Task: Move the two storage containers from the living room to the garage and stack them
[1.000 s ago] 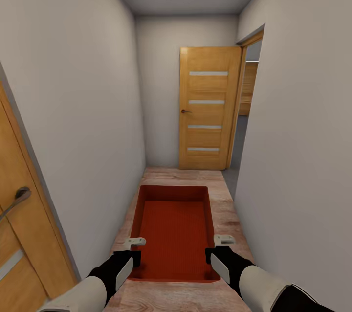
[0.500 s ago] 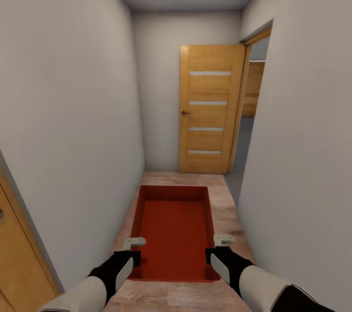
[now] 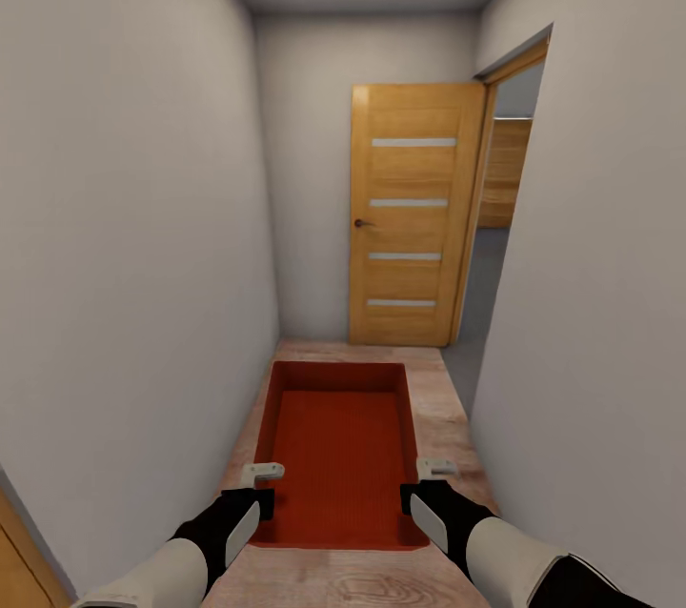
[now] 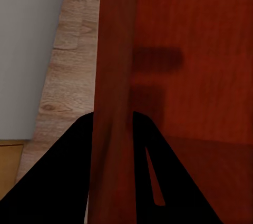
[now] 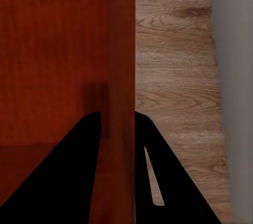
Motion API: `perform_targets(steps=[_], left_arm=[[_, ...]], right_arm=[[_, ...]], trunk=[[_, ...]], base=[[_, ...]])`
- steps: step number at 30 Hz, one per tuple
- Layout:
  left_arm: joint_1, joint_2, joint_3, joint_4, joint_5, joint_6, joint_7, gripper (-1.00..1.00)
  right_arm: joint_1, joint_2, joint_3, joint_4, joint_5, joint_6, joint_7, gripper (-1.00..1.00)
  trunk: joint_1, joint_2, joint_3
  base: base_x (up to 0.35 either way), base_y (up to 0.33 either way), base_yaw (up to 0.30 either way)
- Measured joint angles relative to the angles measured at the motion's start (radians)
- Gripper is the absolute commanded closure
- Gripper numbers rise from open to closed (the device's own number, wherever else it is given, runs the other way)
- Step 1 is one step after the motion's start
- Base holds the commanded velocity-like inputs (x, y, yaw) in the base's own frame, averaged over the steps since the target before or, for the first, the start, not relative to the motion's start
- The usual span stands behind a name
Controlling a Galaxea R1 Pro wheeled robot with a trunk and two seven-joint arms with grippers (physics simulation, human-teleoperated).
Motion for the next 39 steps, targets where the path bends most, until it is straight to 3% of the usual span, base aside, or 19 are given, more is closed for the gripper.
perform_targets(steps=[39], left_arm=[[0.0, 0.0, 0.0, 0.0, 0.0, 0.001, 0.0, 1.0]], right_arm=[[0.0, 0.0, -0.001, 0.0, 0.0, 0.001, 0.0, 1.0]], trunk=[[0.0, 0.0, 0.0]], base=[[0.323, 0.0, 0.0]])
